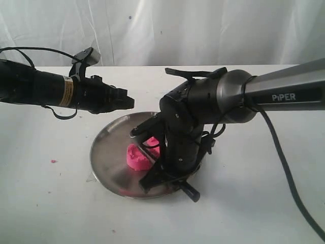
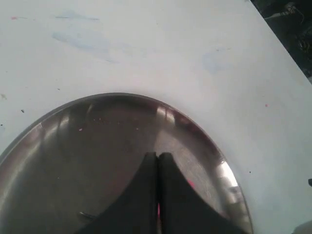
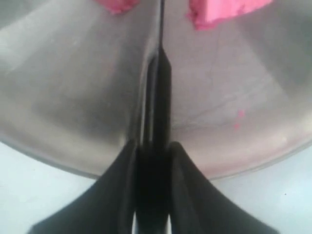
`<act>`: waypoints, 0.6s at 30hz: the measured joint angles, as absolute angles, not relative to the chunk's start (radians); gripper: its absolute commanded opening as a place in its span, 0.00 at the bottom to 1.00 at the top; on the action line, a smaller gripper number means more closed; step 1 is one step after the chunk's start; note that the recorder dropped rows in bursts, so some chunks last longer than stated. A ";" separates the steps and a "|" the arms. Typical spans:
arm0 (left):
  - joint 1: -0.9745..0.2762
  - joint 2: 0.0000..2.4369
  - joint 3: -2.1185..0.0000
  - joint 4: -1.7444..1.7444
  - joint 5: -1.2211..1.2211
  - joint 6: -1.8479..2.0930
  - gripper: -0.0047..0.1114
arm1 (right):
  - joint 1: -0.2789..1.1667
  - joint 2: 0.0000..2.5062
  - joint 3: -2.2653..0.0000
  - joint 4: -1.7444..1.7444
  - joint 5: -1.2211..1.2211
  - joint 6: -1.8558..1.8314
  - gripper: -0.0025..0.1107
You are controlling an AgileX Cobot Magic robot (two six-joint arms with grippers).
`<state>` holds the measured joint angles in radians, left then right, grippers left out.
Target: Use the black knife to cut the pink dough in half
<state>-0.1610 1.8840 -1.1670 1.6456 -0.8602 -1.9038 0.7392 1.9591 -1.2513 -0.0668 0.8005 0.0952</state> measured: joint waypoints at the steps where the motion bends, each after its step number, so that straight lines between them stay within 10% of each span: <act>1: -0.161 1.884 -1.167 1.646 -0.862 -1.905 0.04 | 0.739 1.959 -1.251 -0.059 0.801 0.088 0.02; 18: -0.161 1.884 -1.167 1.646 -0.869 -1.905 0.04 | 0.739 1.959 -1.251 0.115 0.824 -0.046 0.02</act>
<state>-0.1610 1.8840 -1.1670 1.6456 -0.8686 -1.9054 0.7392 1.9591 -1.2513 0.1148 0.8241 -0.0462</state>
